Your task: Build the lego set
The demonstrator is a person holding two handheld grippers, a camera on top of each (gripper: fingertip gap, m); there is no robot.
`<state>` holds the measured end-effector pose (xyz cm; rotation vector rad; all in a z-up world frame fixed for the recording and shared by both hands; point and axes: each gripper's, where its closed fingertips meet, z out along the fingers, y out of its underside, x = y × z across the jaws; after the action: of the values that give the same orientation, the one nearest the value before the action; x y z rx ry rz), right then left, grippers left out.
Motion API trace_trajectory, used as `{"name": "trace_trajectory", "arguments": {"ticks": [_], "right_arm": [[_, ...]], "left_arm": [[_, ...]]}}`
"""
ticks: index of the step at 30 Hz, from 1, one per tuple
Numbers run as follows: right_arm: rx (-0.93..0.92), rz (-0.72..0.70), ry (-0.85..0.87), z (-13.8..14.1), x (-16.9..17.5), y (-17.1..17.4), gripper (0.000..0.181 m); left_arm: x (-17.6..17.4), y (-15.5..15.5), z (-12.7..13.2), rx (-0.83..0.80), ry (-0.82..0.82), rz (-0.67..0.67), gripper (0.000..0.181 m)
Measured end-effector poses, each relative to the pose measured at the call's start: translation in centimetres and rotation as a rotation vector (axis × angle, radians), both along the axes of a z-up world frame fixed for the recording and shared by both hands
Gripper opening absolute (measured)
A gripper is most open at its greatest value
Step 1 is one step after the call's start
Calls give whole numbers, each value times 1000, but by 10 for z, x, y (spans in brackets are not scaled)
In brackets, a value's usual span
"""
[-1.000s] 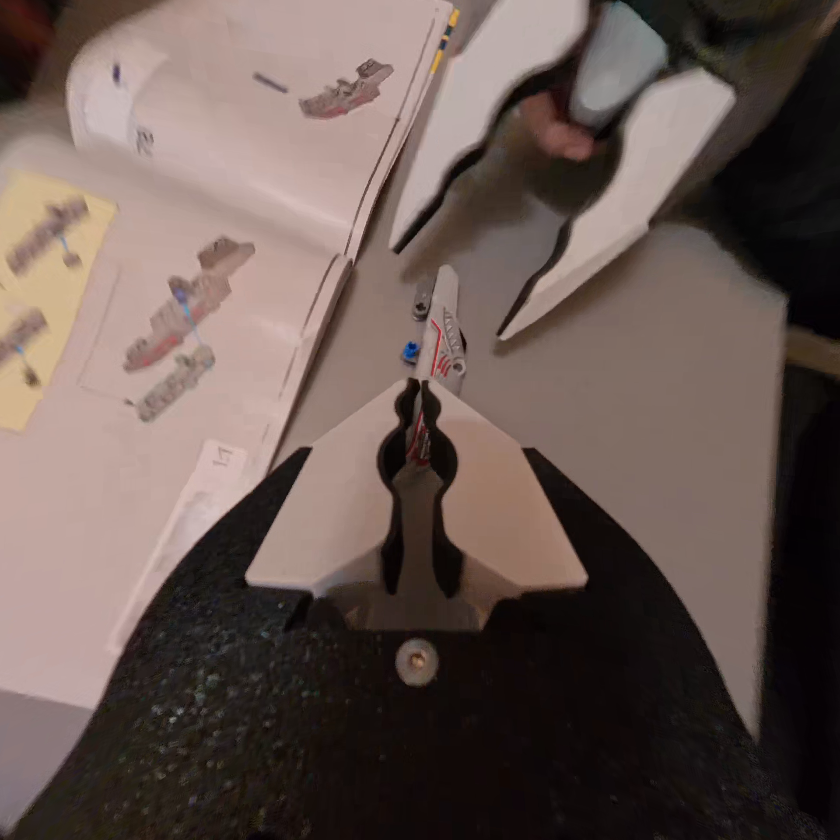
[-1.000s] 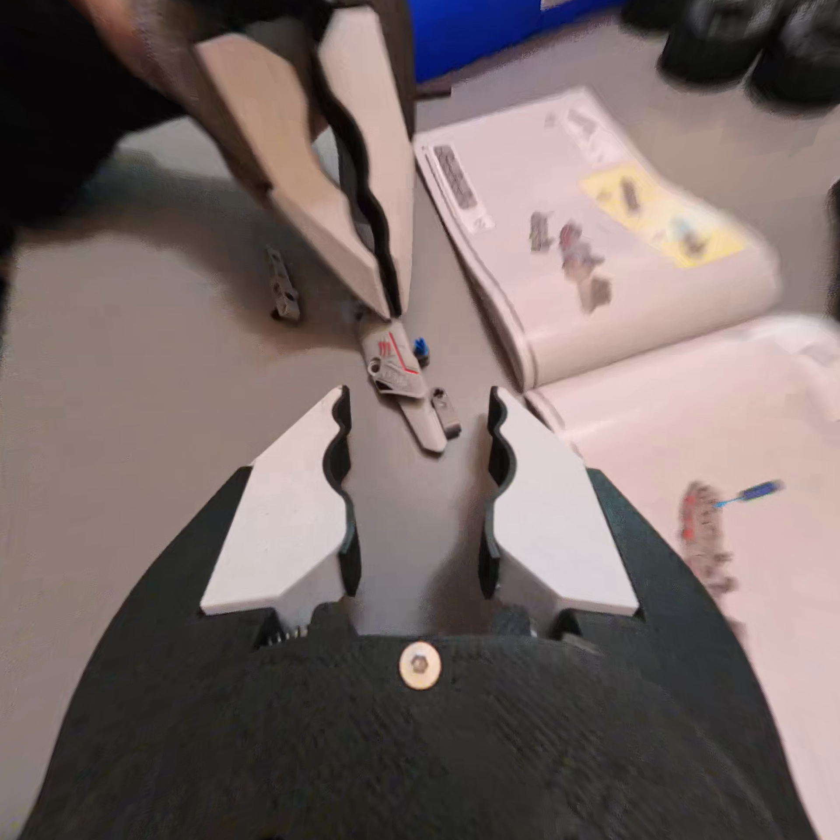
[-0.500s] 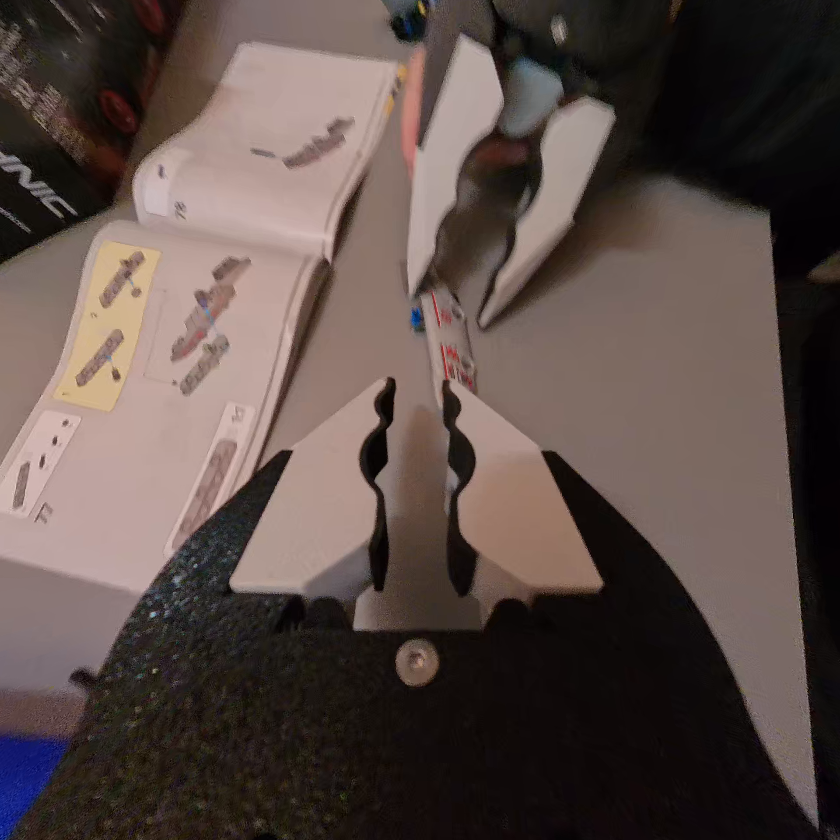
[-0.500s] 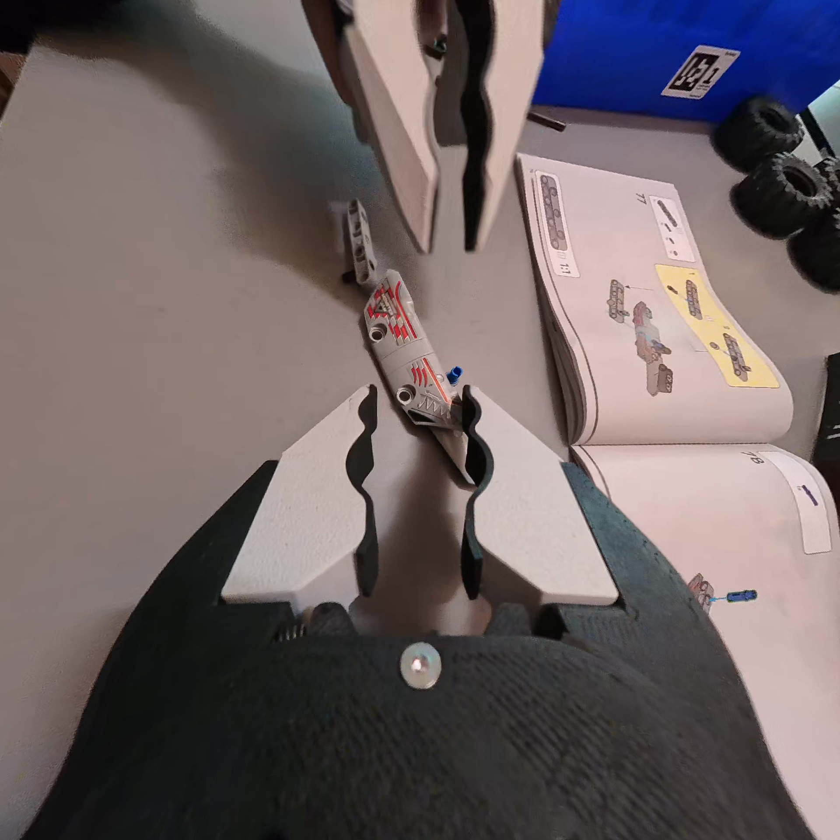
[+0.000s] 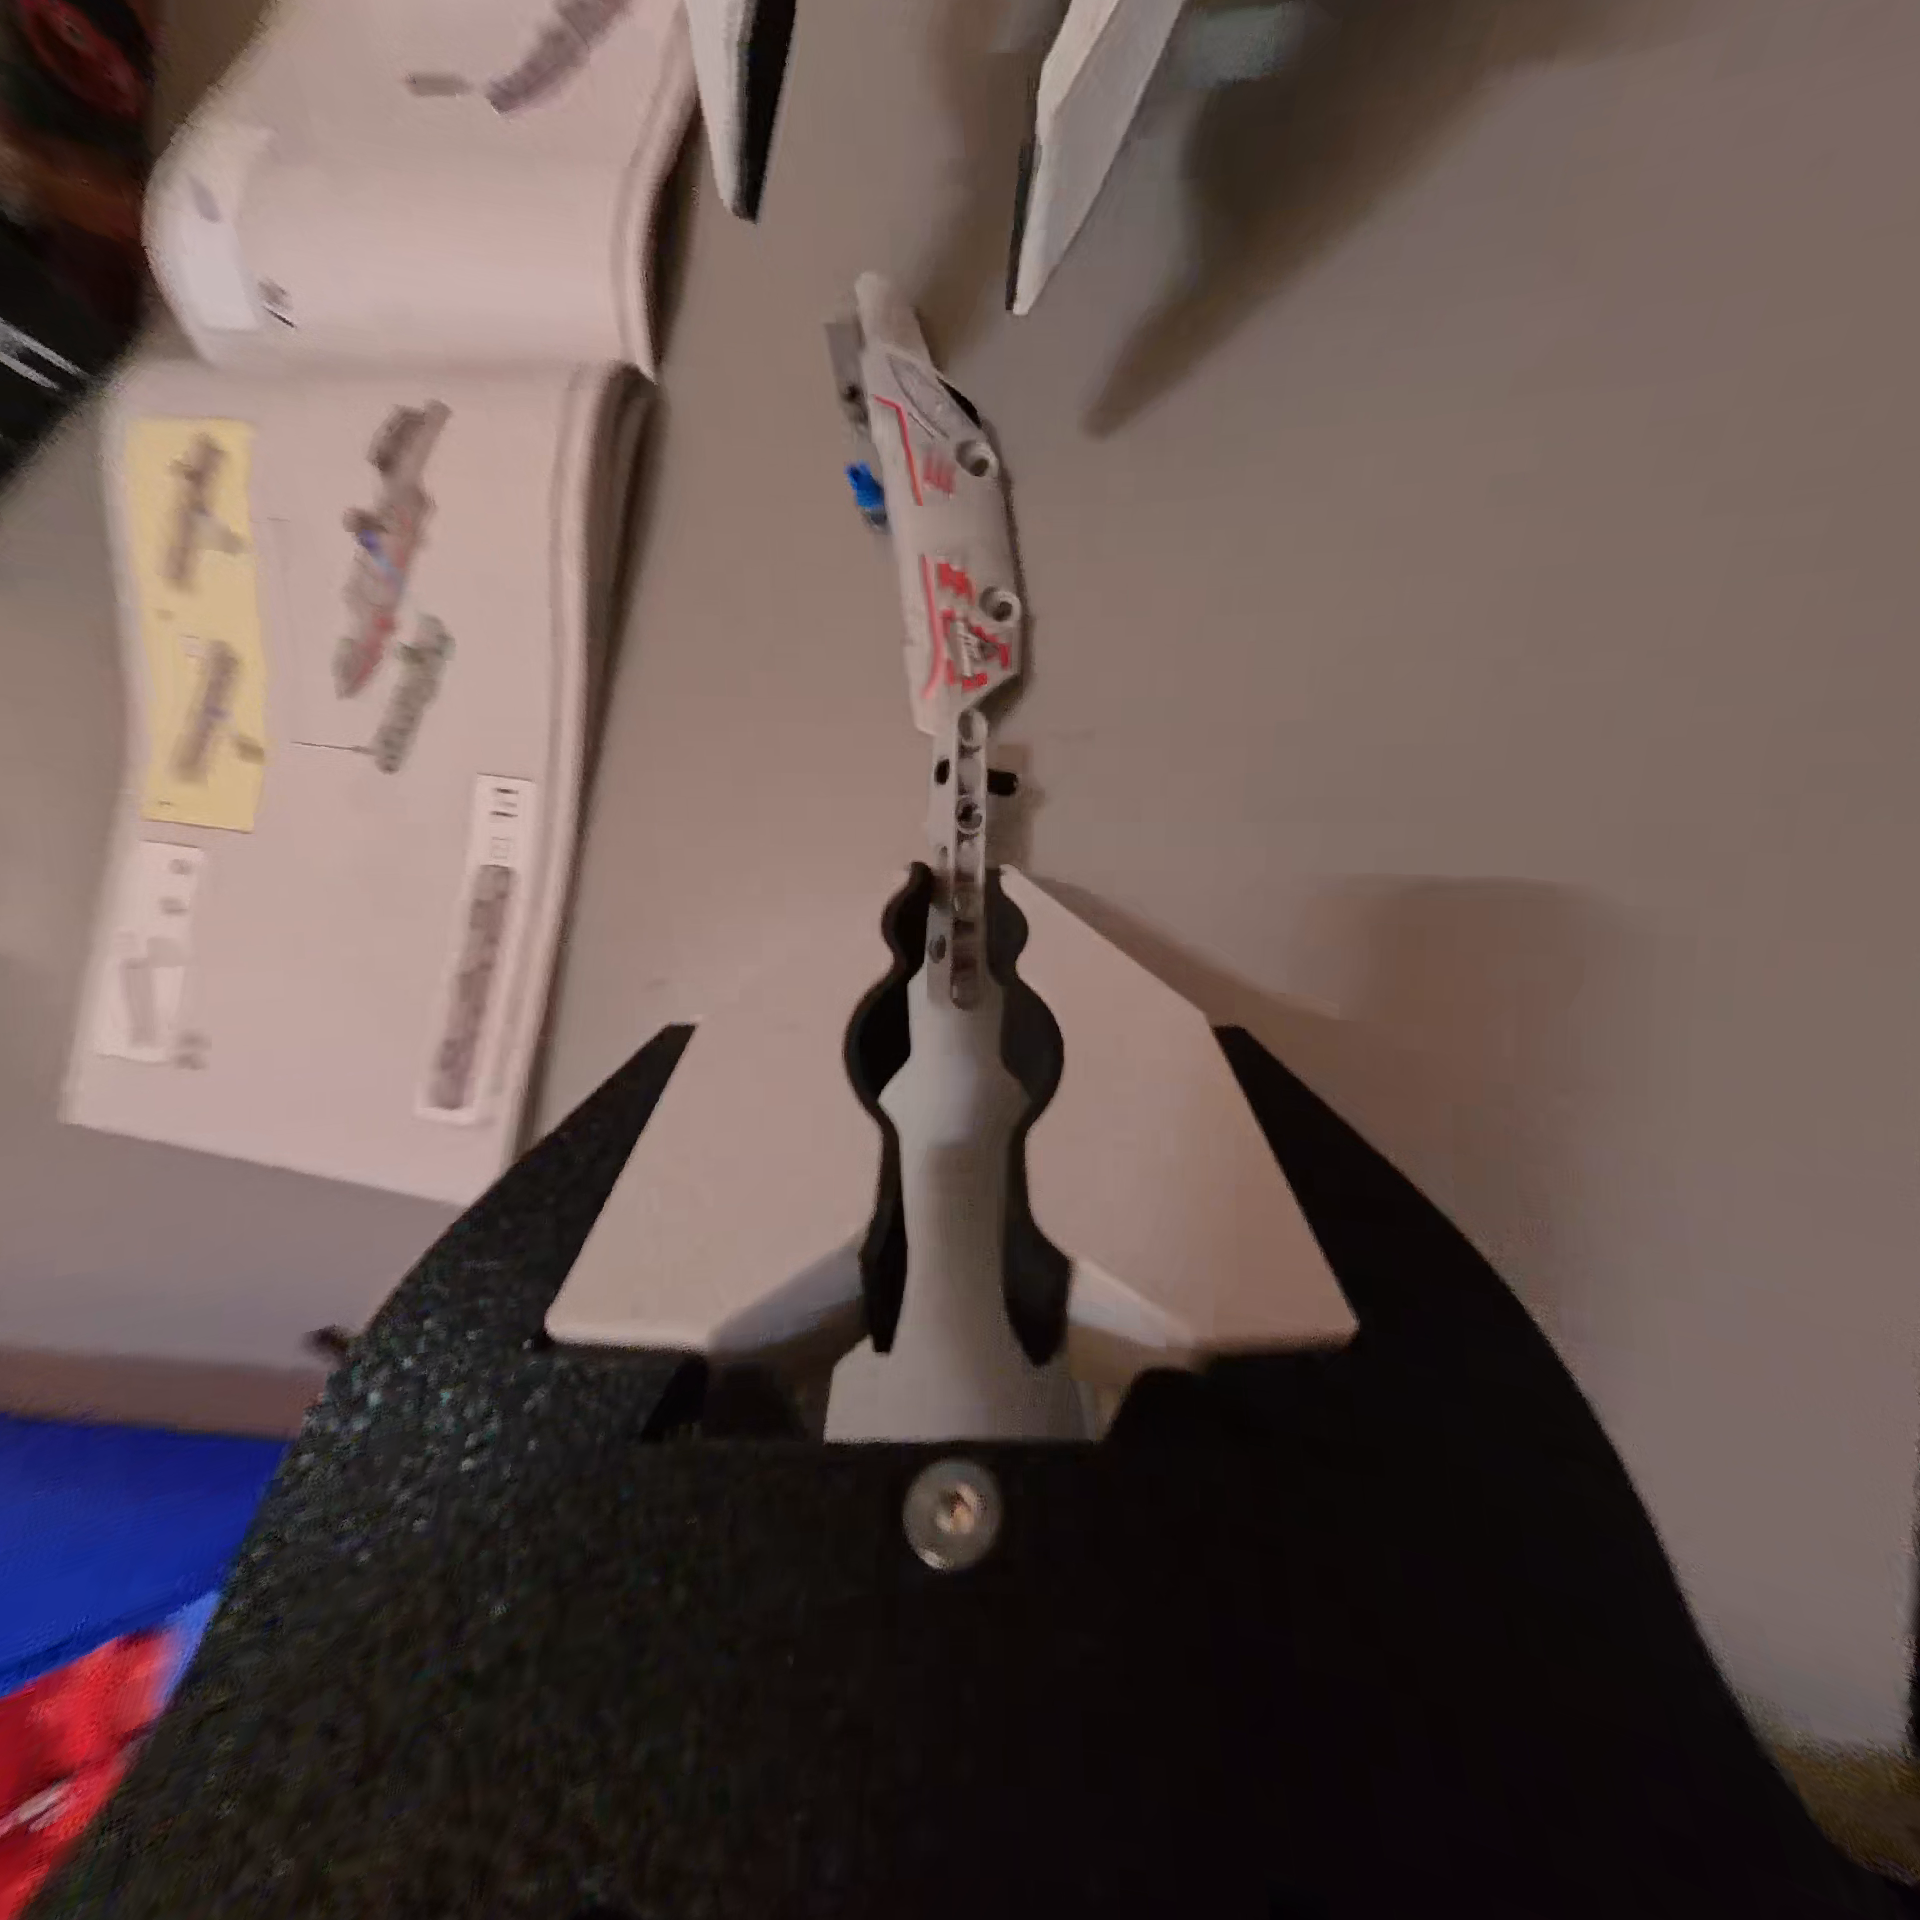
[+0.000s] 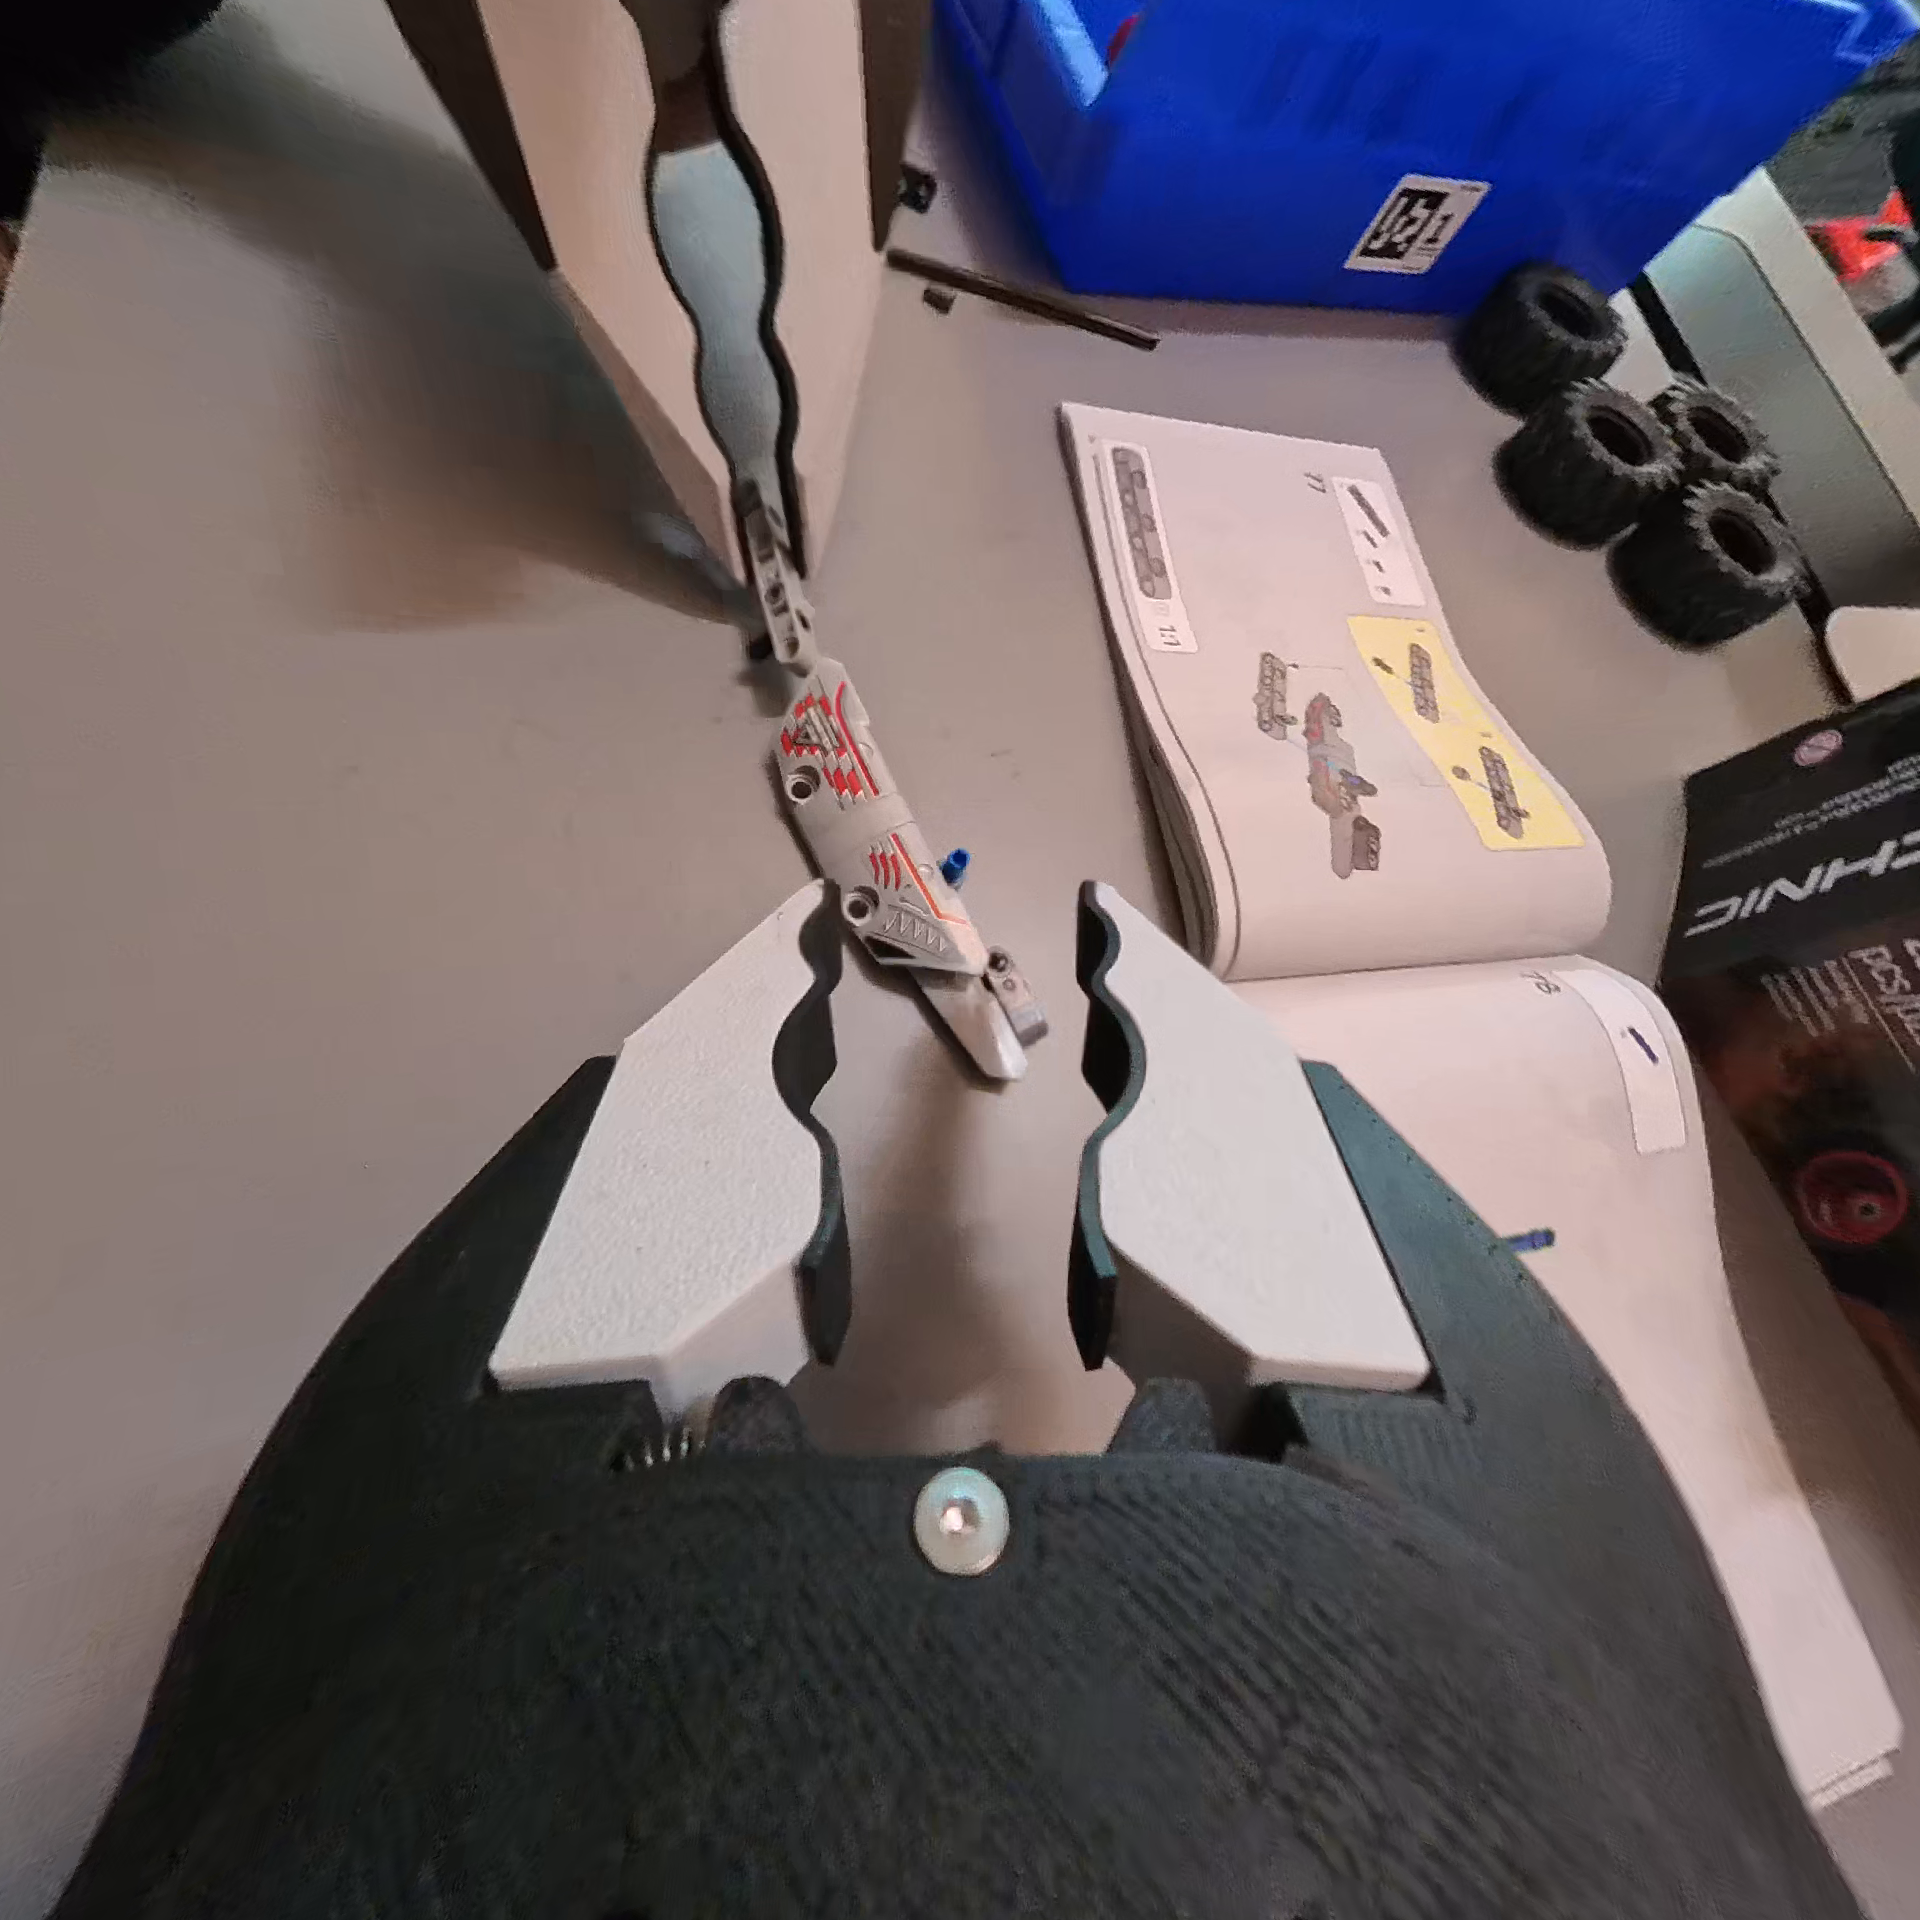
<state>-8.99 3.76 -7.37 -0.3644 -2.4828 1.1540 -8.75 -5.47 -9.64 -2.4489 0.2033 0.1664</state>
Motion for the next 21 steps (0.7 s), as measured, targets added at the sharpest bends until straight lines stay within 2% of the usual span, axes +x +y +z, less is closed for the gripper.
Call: {"name": "trace_trajectory", "arguments": {"ticks": [5,8,10,12,14,18,21], "right_arm": [[-280,-83,-150,28,-7,-10,47],[-480,-117,-304,42,-10,-19,37],[-610,-112,-410,50,-7,-22,35],[-734,-91,-484,61,-4,-23,30],[-775,-116,-491,62,-8,-17,19],[-689,-103,-470,51,-4,-16,16],[-653,-98,-392,50,-7,-15,14]], "left_arm": [[-28,30,63,196,579,42,7],[-27,46,79,206,974,-21,7],[-24,54,79,163,1164,-74,7],[-18,62,79,173,1268,-112,7],[-14,68,83,202,1323,-120,6],[-16,72,85,197,1368,-115,7],[-15,73,83,192,1375,-142,7]]}}
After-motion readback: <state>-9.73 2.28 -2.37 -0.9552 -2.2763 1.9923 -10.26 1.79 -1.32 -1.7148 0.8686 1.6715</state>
